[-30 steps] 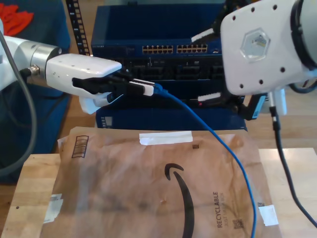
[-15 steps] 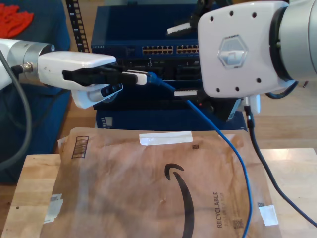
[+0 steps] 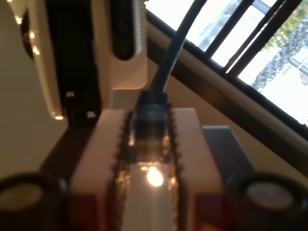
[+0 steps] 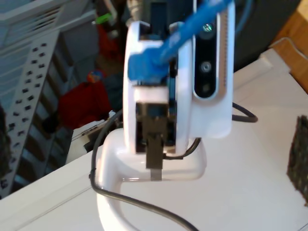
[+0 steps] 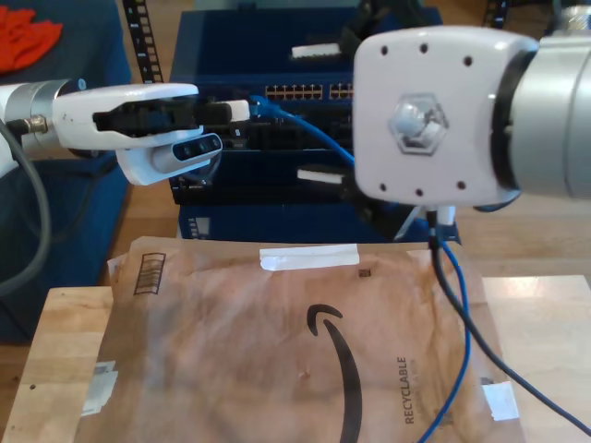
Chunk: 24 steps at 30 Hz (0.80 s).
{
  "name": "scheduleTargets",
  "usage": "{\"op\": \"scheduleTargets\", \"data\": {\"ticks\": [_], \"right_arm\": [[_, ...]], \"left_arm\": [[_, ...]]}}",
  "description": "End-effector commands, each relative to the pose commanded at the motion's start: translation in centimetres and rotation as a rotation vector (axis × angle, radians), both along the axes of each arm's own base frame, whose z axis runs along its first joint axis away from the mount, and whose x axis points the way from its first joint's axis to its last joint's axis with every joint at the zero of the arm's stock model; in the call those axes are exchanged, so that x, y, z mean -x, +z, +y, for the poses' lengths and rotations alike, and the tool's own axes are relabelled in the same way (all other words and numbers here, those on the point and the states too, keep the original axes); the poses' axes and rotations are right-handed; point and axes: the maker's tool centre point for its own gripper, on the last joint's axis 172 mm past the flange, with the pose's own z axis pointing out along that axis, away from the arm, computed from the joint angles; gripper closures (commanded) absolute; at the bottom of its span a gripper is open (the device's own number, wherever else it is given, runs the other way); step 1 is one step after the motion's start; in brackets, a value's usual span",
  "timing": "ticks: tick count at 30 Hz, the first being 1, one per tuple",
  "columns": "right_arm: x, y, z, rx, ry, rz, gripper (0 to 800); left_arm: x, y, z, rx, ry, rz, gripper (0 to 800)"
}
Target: Grab the cable and plug it in
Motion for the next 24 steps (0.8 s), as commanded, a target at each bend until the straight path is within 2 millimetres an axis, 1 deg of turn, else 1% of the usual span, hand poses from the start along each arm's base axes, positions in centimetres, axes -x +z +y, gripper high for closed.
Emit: {"op": "scheduleTargets", "data": {"ticks": [1,2,3,4,5,7,9,11,14,17,18,20,23,24], "right_arm": [[0.0,0.0,0.1,-0.002,0.000,-0.003,10],[-0.1,0.1,0.0,-0.004,-0.004,-0.006,29],[-0.2,0.3,0.0,-0.009,-0.008,-0.013,59],[-0.3,0.5,-0.1,-0.016,-0.011,-0.017,109],[-0.3,0.5,0.0,-0.016,-0.011,-0.015,139],[-0.6,0.5,0.1,-0.018,-0.015,-0.018,142],[-0.7,0.2,0.2,-0.016,-0.016,-0.014,178],[-0.6,0.3,0.4,-0.017,-0.012,-0.015,183],[-0.1,0.7,1.1,-0.026,0.005,-0.027,222],[0.1,0.4,1.5,-0.023,0.014,-0.021,245],[0.1,0.5,1.5,-0.024,0.014,-0.022,271],[0.2,0.3,1.7,-0.023,0.018,-0.020,277],[0.2,0.3,1.7,-0.023,0.018,-0.020,326],[0.2,0.3,1.7,-0.023,0.018,-0.018,357]], "left_arm": [[0.2,0.1,0.0,0.004,-0.007,-0.001,797],[0.4,0.2,0.1,0.008,-0.013,0.000,797],[0.5,0.2,0.1,0.012,-0.018,0.000,797],[0.6,0.2,0.1,0.014,-0.021,0.001,795],[0.6,0.2,0.1,0.015,-0.022,0.002,795],[0.7,0.1,0.1,0.018,-0.025,0.008,795],[0.8,-0.1,0.1,0.022,-0.026,0.018,795],[1.3,0.2,0.2,0.031,-0.041,0.014,795],[1.6,0.4,0.3,0.040,-0.050,0.009,795],[1.6,0.4,0.3,0.041,-0.052,0.009,795],[1.6,0.4,0.3,0.041,-0.053,0.009,795],[1.7,0.5,0.3,0.042,-0.054,0.007,794],[2.0,0.6,0.4,0.050,-0.067,0.006,795],[2.1,0.7,0.4,0.050,-0.068,0.003,794]]}}
